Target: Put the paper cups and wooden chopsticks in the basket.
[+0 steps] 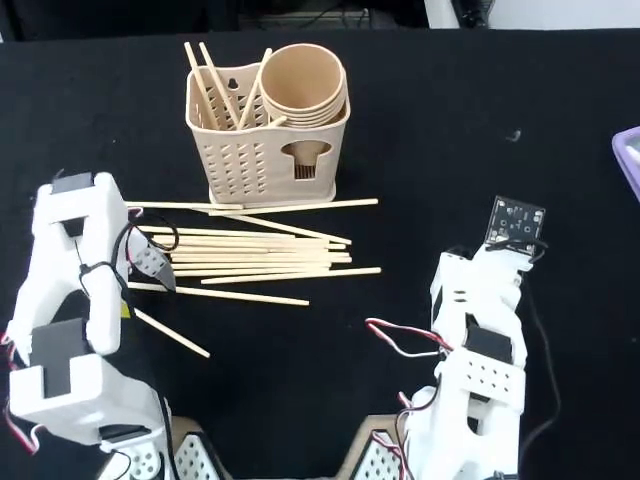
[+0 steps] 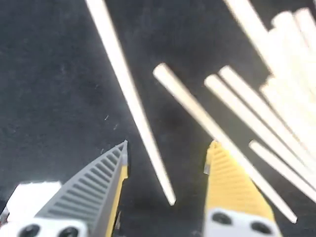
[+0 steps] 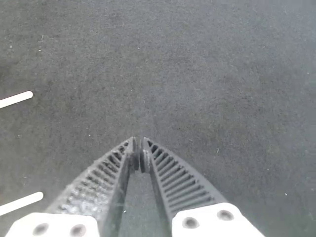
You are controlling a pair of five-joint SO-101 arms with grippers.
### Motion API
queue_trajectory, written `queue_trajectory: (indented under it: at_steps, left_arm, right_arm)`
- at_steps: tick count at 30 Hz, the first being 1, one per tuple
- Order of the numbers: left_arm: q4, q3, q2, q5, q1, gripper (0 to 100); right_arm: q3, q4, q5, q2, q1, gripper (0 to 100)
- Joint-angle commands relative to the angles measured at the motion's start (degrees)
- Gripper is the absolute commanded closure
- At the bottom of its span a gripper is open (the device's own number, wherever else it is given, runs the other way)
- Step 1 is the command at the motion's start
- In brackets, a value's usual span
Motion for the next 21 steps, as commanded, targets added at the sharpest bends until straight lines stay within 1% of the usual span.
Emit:
queue_trajectory:
  at_steps: [1, 5, 7, 10, 14, 16, 18, 21]
  left_arm:
    - [-9.7, 5.3, 0.8, 0.5, 1.2, 74]
    - [-17.5, 10.0, 1.8, 1.1, 0.7, 74]
    - [-19.0, 10.2, 2.1, 3.4, 0.7, 74]
    - [-18.9, 10.2, 1.8, 5.1, 1.3, 74]
    - [-18.7, 10.8, 1.8, 5.0, 2.3, 74]
    - [-17.3, 10.8, 1.8, 5.0, 2.0, 74]
    - [-15.8, 9.9, 1.7, 4.9, 1.9, 79]
    - [-14.2, 8.0, 1.7, 4.8, 2.0, 93]
  right_arm:
    - [-0.3, -1.3, 0.4, -1.8, -0.6, 97.3]
    - [-0.3, -1.3, 0.4, -1.8, -0.6, 97.3]
    - [-0.3, -1.3, 0.4, -1.8, -0.6, 97.3]
    - [-0.3, -1.3, 0.4, -1.8, -0.6, 97.3]
    - [-0.3, -1.3, 0.4, -1.8, -0.6, 97.3]
    - [-0.3, -1.3, 0.4, -1.8, -0.6, 97.3]
    - [-0.3, -1.3, 0.4, -1.8, -0.6, 97.3]
    - [-0.3, -1.3, 0.4, -1.8, -0.6, 97.3]
